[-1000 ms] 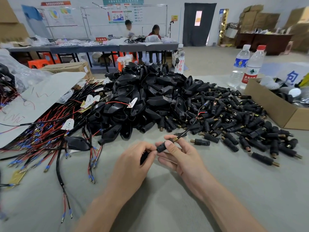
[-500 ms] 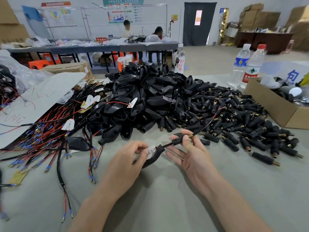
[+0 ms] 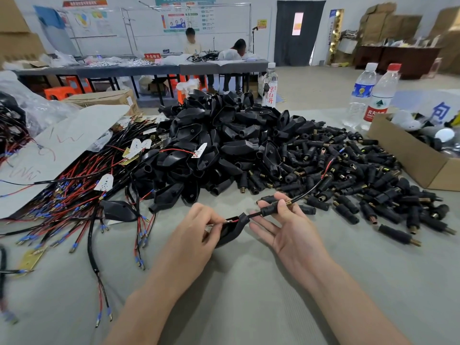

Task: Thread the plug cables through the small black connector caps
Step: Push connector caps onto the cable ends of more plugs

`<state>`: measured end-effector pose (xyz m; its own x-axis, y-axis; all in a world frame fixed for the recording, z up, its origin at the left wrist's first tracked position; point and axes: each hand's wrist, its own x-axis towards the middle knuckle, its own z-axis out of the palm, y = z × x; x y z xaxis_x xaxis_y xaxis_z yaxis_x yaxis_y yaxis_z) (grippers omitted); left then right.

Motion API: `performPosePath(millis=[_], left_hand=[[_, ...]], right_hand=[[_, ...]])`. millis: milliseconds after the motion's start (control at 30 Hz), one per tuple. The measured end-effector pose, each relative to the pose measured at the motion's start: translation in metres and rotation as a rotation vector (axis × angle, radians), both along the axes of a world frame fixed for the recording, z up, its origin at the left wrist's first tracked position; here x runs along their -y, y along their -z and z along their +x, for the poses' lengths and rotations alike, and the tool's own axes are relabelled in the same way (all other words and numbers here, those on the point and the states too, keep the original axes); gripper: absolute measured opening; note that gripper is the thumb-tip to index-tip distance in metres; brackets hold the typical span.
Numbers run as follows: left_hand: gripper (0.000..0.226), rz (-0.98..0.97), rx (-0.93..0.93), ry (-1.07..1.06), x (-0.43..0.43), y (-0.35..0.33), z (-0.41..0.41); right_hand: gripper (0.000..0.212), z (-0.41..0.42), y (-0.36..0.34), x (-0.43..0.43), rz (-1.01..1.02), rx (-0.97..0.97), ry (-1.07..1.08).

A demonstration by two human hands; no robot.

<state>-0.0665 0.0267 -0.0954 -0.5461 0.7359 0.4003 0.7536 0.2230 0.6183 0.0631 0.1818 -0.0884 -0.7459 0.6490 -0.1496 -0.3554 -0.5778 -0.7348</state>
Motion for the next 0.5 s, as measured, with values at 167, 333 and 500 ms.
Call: performPosePath(millis=[167,333,500], left_hand=[[0.009,-0.063,-0.018,0.074,0.005,-0.002,-0.005],[0.024,-0.139,0.052,0.13,0.011,-0.005,-0.004],[0.013,-0.21,0.023,0.141,0.01,-0.005,-0.002]], right_hand=[[0.019,0.001,0.0,-0.001,-0.018,0.014,0.009],[0.018,0.001,-0.001,-0.001,-0.016,0.023,0.021],[0.019,0.002,-0.001,-0.002,-0.002,0.018,0.025]])
